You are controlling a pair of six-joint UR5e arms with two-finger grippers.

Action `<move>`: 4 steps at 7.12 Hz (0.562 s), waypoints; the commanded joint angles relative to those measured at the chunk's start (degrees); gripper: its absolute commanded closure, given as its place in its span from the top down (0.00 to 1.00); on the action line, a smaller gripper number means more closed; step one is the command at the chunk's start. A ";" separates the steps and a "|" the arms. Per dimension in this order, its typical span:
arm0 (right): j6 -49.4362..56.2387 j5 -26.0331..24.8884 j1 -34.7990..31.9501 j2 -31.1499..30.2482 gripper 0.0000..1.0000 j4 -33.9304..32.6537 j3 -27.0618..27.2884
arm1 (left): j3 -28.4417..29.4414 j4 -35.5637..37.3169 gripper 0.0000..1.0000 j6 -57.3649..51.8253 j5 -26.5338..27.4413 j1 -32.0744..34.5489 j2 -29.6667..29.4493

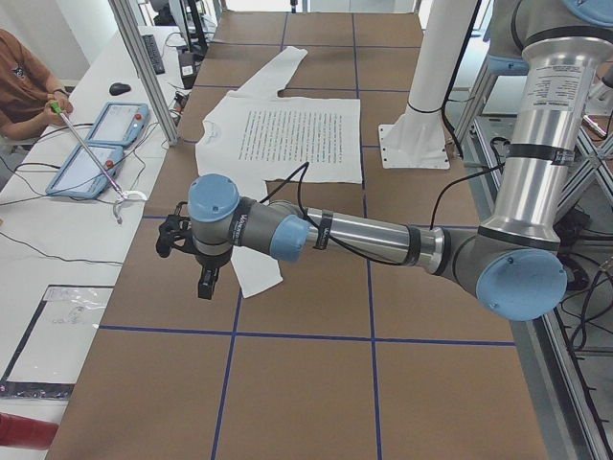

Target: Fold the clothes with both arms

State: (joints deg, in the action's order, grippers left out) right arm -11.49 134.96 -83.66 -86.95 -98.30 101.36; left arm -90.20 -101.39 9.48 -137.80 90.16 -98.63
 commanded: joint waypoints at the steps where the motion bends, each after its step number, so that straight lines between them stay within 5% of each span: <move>1: -0.11 0.04 0.08 -0.06 1.00 0.04 -0.72 | 0.82 -2.68 1.00 0.72 0.08 -3.50 0.19; 4: -0.11 0.21 0.86 0.02 1.00 0.39 -0.47 | 3.71 -2.85 1.00 0.37 0.17 -3.50 0.63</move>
State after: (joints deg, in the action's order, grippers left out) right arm -11.50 135.10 -83.40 -87.06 -98.17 100.57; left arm -87.64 -103.94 10.19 -137.57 86.71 -98.34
